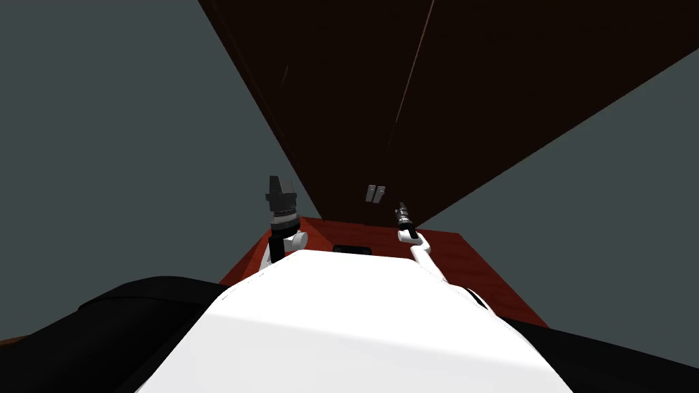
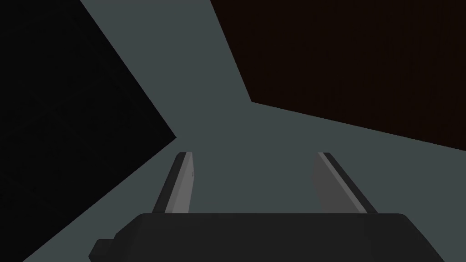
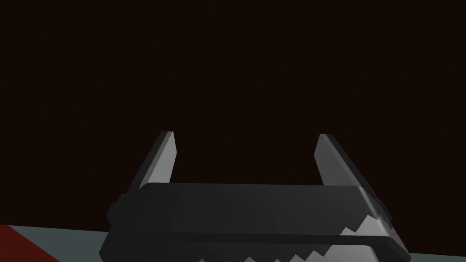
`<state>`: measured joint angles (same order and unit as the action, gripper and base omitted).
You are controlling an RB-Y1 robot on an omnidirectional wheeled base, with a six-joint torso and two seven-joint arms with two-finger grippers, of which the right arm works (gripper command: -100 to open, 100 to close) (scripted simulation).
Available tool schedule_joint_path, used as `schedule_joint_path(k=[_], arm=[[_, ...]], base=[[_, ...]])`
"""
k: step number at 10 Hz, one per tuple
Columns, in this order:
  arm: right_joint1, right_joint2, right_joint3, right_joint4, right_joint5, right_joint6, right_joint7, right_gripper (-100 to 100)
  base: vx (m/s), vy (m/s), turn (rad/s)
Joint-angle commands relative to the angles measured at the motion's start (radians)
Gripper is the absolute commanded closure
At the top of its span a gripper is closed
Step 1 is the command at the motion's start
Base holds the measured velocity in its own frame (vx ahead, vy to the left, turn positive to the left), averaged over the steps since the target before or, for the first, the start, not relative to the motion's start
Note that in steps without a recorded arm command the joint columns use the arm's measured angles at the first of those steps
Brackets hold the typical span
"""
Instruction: Pull the door open
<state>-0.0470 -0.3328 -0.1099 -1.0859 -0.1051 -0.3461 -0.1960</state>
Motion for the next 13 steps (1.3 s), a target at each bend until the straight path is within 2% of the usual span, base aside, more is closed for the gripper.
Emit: schedule_joint_path(k=[1,2,4,7,10,11,12,13], arm=[[-0.005,-0.012,-0.007,0.029,-0.003,-0.015,-0.004,-100],[0.006,-0.025,-0.033,0.044,-0.006,-0.015,0.001,-100],[0.001,-0.022,-0.036,0.046,-0.006,-0.017,0.004,-100],[-0.024,0.001,-0.014,0.038,-0.001,-0.022,0.006,-100],[-0.054,0.03,0.017,0.024,0.006,-0.027,0.007,-100],[-0.044,0.016,0.012,0.027,0.003,-0.028,0.002,-100],[-0.044,0.016,0.012,0.027,0.003,-0.028,0.002,100],[-0.044,0.016,0.012,0.027,0.003,-0.028,0.002,100]], base=[[0.01,-0.052,0.003],[0.068,-0.086,-0.137],[0.157,-0.052,-0.031],[0.218,0.05,0.123],[0.186,0.122,0.153],[0.085,0.048,0.029],[-0.011,-0.003,-0.026],[-0.03,-0.017,0.015]])
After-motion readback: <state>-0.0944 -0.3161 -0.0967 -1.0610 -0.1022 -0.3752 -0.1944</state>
